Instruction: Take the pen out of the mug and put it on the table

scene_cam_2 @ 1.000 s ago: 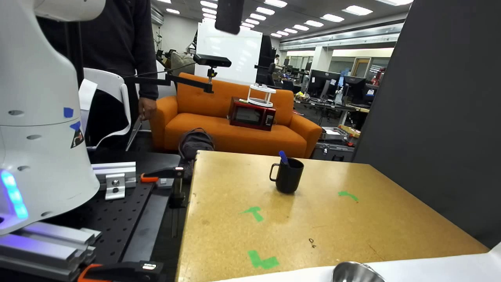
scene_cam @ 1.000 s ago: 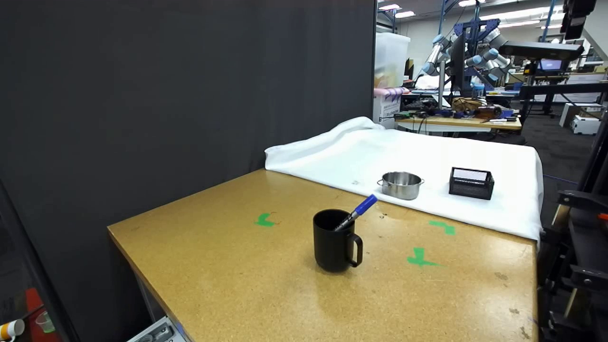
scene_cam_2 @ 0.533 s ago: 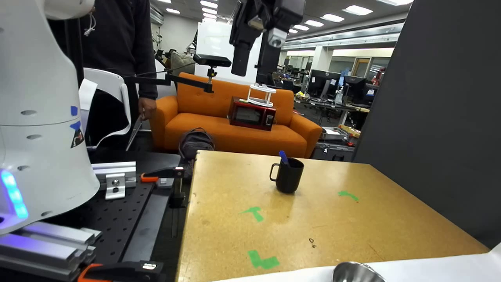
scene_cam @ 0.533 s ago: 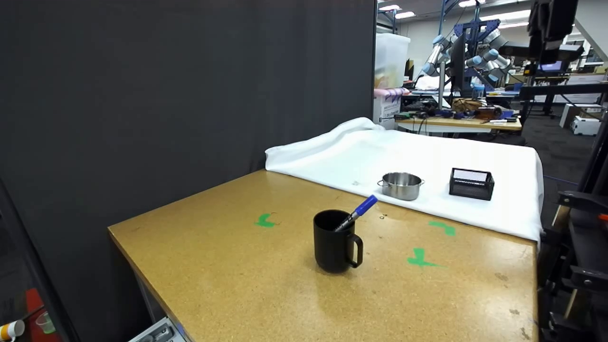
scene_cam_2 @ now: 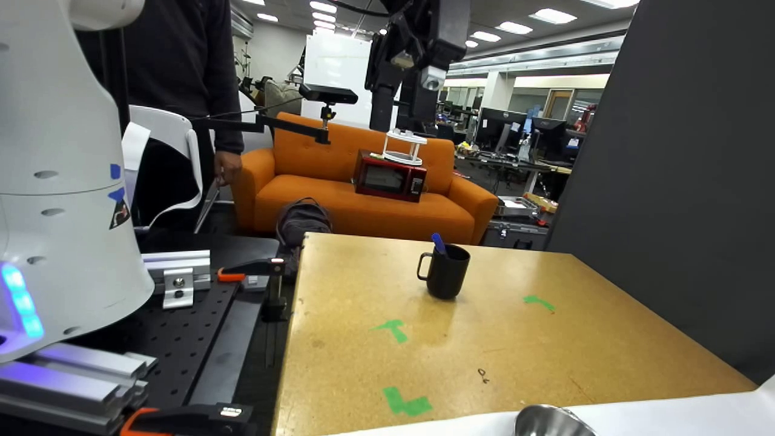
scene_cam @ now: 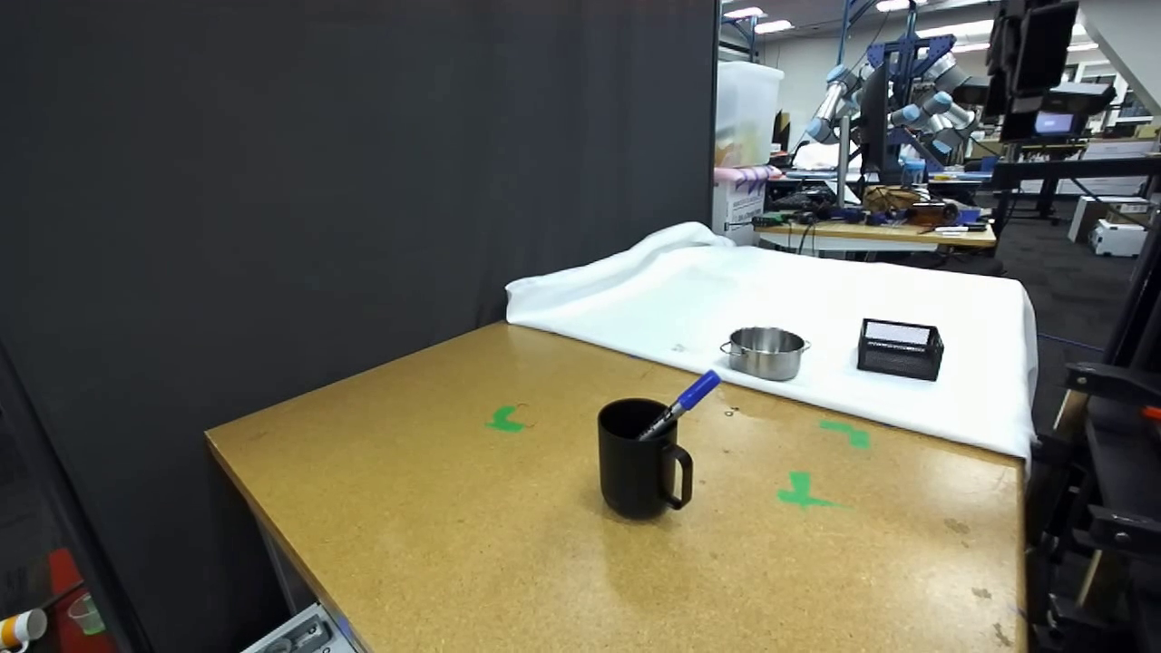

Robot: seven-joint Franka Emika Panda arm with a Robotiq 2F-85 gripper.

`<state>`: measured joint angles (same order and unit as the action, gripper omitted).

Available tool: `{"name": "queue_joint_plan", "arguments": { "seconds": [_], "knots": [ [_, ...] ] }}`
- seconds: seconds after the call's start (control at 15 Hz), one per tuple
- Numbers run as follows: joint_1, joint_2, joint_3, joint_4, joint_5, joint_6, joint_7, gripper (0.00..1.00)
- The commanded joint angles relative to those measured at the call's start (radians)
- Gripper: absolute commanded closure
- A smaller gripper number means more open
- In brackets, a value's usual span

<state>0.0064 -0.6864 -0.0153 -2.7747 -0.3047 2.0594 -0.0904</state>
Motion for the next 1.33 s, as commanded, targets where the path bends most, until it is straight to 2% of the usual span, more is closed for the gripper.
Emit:
{"name": "queue_joint_plan", "arguments": {
  "seconds": [0.0,0.27,0.4,0.53,0.73,0.87,1.07,1.27],
  "knots": [
    [-0.006,0.0,0.007,0.001,0.005,-0.001,-0.004,0.0],
    [-0.006,0.0,0.007,0.001,0.005,-0.001,-0.004,0.0],
    [0.037,0.034,0.031,0.001,-0.01,-0.002,-0.064,0.0],
    [0.104,0.07,0.055,-0.005,0.018,0.044,-0.106,0.0],
    [0.205,0.148,0.108,-0.011,0.035,0.14,-0.132,0.0],
    [0.248,0.206,0.144,-0.012,0.013,0.203,-0.155,0.0],
    [0.278,0.275,0.171,-0.009,-0.022,0.307,-0.224,0.0],
    [0.28,0.337,0.167,0.007,-0.07,0.441,-0.322,0.0]
  ]
}}
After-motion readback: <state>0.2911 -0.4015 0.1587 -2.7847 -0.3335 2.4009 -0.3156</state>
